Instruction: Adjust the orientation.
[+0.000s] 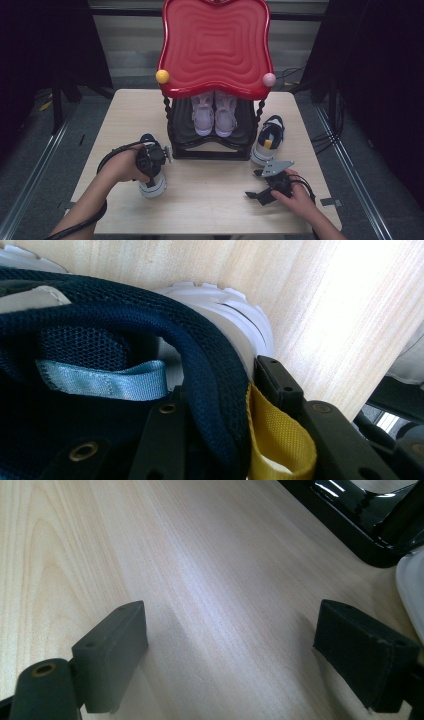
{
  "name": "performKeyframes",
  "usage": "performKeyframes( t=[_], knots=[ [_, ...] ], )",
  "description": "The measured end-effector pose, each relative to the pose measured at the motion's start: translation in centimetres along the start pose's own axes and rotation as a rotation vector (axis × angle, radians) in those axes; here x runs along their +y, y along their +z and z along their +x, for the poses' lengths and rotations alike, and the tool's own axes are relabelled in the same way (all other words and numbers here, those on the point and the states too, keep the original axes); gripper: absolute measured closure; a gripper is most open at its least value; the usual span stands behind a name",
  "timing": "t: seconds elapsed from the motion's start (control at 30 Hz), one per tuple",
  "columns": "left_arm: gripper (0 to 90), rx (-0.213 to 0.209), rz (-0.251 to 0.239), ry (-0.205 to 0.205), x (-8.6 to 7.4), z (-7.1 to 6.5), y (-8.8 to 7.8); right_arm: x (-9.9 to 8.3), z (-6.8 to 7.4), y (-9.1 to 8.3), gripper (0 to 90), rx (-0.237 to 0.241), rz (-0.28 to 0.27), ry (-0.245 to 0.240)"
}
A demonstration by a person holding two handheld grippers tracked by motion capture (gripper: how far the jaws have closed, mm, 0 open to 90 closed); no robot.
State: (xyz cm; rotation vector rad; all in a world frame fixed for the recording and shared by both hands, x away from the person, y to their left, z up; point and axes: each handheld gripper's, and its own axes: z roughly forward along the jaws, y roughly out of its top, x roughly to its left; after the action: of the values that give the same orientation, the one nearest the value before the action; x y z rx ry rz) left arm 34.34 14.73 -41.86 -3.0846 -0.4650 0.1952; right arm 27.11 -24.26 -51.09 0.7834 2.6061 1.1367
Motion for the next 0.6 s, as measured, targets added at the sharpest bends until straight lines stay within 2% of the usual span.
performKeyframes(
  t=[0.03,0.23,0.4,0.47,0.6],
  knots=[
    [68.0,0.004,0.004,0.009,0.0,0.03,0.0,0.0,0.0,0.0,12.8,0.001,-0.001,0.0],
    [68.6,0.0,-0.012,-0.019,-0.11,-0.2,0.07,0.0,0.0,0.0,12.8,0.001,0.0,0.0],
    [69.0,0.006,-0.011,-0.007,-0.07,-0.35,-0.01,0.0,0.0,0.0,12.8,0.0,0.0,0.0],
    [68.9,0.017,-0.002,0.015,-0.02,-0.29,-0.19,0.0,0.0,0.0,12.8,0.002,0.0,0.0],
    [69.2,0.03,-0.005,0.018,-0.16,-0.4,-0.6,0.0,0.0,0.0,12.8,0.0,0.0,0.001]
  ],
)
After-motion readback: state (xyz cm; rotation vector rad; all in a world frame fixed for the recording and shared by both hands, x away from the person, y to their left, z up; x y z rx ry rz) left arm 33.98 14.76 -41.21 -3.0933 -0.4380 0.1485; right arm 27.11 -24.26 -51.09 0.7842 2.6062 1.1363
